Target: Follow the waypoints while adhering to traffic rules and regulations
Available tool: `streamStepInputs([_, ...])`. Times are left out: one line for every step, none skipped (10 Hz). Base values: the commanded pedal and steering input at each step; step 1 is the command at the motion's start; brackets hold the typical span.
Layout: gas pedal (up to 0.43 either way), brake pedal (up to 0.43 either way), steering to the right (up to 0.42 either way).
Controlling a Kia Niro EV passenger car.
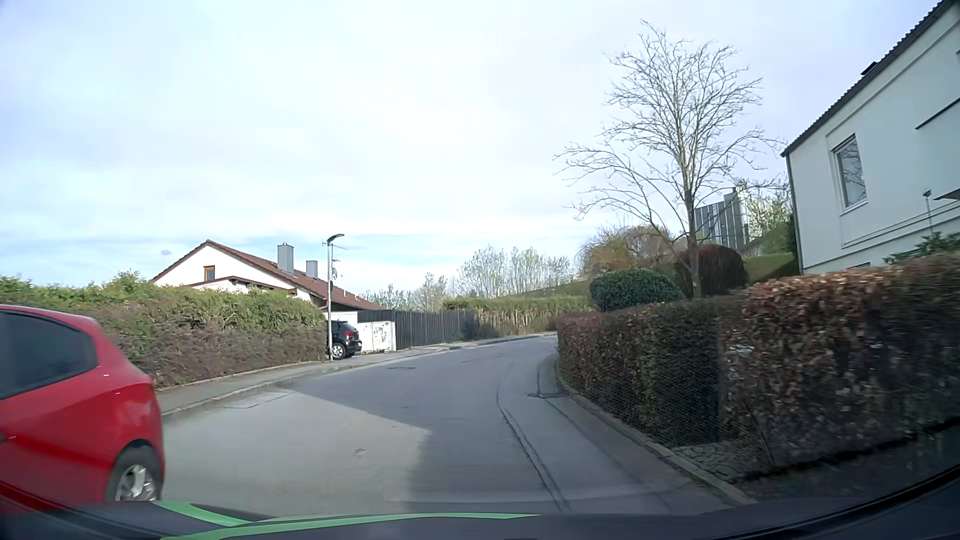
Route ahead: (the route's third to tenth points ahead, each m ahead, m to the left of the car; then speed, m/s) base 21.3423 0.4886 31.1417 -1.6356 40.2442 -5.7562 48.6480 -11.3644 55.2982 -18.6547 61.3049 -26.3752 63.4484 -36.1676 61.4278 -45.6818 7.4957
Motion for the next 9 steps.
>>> streamStepInputs([0.130, 0.000, -0.023])
streamStepInputs([0.130, 0.000, -0.020])
streamStepInputs([0.130, 0.000, -0.016])
streamStepInputs([0.130, 0.000, -0.010])
streamStepInputs([0.130, 0.000, -0.007])
streamStepInputs([0.130, 0.000, -0.006])
streamStepInputs([0.130, 0.000, -0.006])
streamStepInputs([0.130, 0.000, -0.006])
streamStepInputs([0.130, 0.000, 0.001])
